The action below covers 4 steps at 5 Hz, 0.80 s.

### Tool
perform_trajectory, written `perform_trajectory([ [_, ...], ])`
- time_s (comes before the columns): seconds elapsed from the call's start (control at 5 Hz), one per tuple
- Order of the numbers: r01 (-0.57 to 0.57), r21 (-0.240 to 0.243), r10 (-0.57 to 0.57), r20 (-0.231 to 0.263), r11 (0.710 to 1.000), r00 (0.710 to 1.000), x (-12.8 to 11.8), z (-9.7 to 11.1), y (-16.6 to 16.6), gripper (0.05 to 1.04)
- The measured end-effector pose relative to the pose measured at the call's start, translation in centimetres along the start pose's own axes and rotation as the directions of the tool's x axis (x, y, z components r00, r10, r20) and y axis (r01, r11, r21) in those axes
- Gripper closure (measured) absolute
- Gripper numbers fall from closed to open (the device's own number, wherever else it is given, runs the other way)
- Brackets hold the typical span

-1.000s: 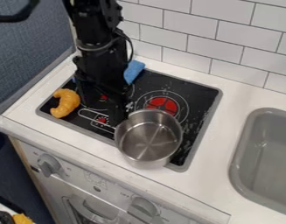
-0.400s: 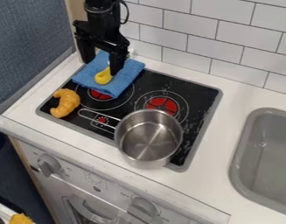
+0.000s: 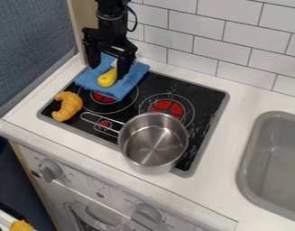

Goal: Put the knife on the side of the right burner

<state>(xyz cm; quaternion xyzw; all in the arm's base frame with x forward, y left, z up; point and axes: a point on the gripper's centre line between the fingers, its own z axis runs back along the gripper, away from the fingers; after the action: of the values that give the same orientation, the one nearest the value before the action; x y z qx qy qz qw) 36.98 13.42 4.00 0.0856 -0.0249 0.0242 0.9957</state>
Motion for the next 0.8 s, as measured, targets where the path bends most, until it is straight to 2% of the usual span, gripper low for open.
perform_trajectory([
  [0.4,0.004,-0.003,-0.004,-0.041,1.000,0.999,-0.1,-1.2,0.2,0.107],
  [0.6,-0.004,-0.013,0.003,-0.082,1.000,0.997,-0.5,-2.2,0.7,0.211],
  [0.8,0.009,-0.026,-0.011,-0.073,1.000,0.997,-0.3,-2.1,0.6,0.504],
])
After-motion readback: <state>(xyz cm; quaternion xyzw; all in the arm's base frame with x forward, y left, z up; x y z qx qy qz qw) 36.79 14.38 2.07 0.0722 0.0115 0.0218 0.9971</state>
